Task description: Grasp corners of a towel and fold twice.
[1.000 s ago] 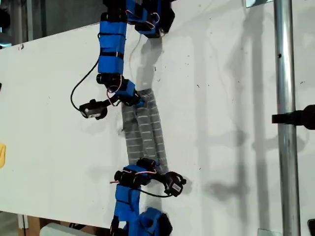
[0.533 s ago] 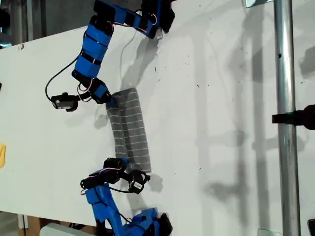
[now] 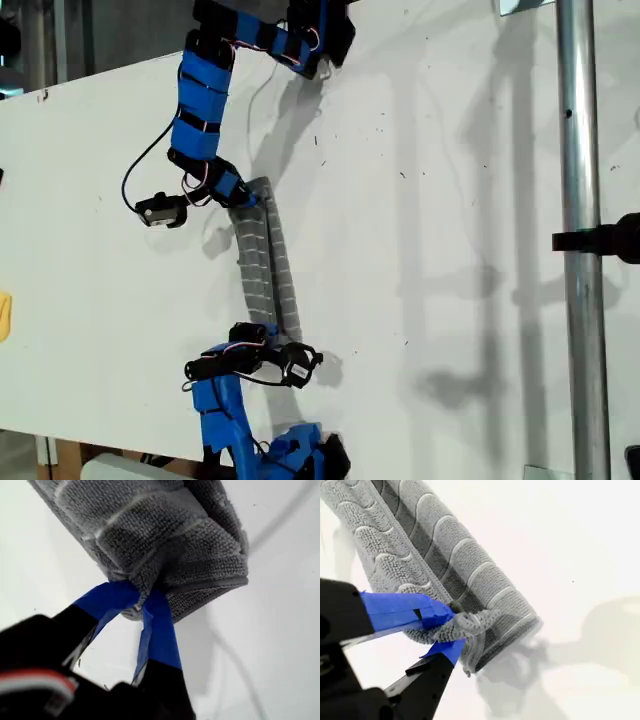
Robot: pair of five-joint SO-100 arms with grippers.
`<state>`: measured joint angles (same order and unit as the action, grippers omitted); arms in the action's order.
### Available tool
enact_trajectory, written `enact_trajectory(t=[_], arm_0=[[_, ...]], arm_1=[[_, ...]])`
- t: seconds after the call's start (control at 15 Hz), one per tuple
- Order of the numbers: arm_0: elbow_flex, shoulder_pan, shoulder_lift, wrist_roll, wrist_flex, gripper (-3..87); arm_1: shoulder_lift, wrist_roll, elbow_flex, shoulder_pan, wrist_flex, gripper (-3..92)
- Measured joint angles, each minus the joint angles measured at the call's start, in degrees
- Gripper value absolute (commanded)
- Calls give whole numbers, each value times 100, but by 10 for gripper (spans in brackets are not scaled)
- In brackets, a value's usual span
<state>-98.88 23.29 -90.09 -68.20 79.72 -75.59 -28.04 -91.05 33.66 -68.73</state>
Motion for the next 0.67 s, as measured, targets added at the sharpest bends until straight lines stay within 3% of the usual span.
enact_trajectory(t=[0.4, 0.53, 0.67], arm_0=[[220, -211, 1327, -492, -229, -4], [694, -211, 1934, -571, -62, 166], [1178, -211, 2197, -861, 545, 297]], arm_1=[[729, -18, 44, 105, 272, -3], [747, -18, 44, 149, 272, -3], [738, -18, 44, 246, 211, -3]])
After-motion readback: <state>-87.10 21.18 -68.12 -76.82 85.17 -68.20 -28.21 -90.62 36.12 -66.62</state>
